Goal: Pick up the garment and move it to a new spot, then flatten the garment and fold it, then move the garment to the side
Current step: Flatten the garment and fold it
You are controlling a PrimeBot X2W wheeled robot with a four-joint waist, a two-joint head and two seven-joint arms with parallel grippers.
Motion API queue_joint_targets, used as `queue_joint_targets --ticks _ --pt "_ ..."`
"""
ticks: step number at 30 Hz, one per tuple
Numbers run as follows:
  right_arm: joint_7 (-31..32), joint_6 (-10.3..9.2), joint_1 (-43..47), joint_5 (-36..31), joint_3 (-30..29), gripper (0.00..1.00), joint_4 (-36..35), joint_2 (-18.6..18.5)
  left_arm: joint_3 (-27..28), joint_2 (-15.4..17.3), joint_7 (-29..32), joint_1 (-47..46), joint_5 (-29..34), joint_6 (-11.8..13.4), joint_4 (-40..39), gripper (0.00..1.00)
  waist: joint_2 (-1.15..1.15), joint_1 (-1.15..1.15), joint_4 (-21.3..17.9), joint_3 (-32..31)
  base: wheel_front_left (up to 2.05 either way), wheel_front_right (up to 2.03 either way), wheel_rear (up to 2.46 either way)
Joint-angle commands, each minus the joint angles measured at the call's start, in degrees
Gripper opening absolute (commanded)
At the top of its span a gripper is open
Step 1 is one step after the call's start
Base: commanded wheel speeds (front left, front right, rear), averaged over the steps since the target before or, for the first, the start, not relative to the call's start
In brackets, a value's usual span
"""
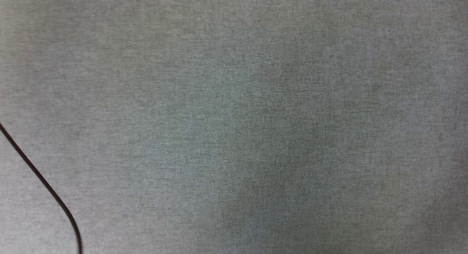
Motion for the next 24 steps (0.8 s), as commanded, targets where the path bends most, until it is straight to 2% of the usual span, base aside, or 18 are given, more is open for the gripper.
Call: queue_joint_targets --ticks 1,8,12,13,14,24 --pt "-1.3 -0.07 2.6 0.3 1.0 0.00 1.2 -0.1 -0.5 -0.9 -1.2 2.9 -0.8 -0.2 0.4 0.00 0.00 -0.02 0.5 -0.8 0.00 0.00 0.00" --pt "-4.3 -0.06 11.0 2.9 4.9 0.00 5.1 -0.8 -3.0 -4.7 -4.0 17.9 -3.2 -0.2 -0.7 0.00 0.00 -0.02 1.8 -4.6 0.00 0.00 0.00" --pt "-6.2 -0.06 18.4 5.8 7.1 0.00 6.3 -1.5 -4.4 -5.7 -4.7 30.2 -3.6 1.7 -4.2 0.00 0.00 -0.02 2.2 -8.3 0.00 0.00 0.00" --pt "-6.6 -0.06 21.8 7.8 8.2 0.00 6.2 -2.2 -4.6 -5.4 -5.0 36.0 -4.2 2.8 -7.0 0.00 0.00 -0.02 2.4 -10.3 0.00 0.00 0.00" --pt "-6.6 -0.06 21.8 7.8 8.2 0.00 6.2 -2.2 -4.6 -5.4 -5.0 36.0 -4.2 2.8 -7.0 0.00 0.00 -0.02 2.4 -10.3 0.00 0.00 0.00" --pt "-5.3 -0.06 42.2 19.1 15.9 0.00 1.8 -8.2 -7.1 -0.8 -2.4 63.3 -8.0 7.7 -19.4 0.00 0.00 -0.02 3.5 -20.8 0.00 0.00 0.00"
